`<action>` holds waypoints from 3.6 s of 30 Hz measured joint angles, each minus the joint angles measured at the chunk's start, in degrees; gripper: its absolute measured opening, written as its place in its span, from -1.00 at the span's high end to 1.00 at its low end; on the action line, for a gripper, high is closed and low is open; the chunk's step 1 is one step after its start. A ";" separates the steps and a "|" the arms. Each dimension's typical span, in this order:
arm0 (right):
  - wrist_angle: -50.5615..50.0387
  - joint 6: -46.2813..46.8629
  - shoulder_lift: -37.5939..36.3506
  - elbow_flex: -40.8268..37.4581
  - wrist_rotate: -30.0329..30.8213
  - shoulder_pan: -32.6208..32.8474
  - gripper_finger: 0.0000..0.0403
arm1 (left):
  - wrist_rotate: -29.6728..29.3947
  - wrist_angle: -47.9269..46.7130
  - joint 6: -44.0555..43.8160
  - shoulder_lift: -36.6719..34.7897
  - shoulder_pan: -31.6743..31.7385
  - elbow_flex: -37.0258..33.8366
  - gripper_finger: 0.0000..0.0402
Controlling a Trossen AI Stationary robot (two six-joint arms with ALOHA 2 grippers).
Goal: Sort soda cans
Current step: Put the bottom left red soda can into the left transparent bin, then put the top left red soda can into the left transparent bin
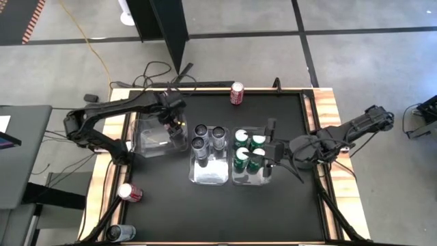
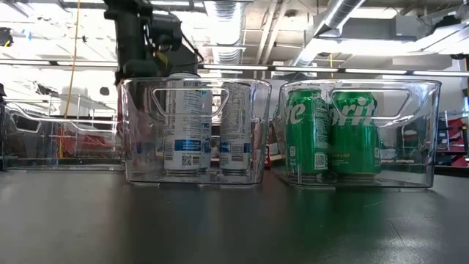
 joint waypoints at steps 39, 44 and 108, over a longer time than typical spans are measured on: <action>-2.50 5.88 0.09 -0.02 0.11 -0.24 -0.56 | 3.82 19.48 3.56 7.21 3.93 -9.21 -0.79; -2.89 5.91 0.09 -0.02 0.09 -0.24 -0.56 | 3.67 16.15 4.95 7.68 3.69 -6.18 -0.88; -4.99 6.95 0.24 -0.04 -0.48 -3.03 -0.56 | -9.99 5.07 -10.59 -1.19 23.63 6.63 -0.90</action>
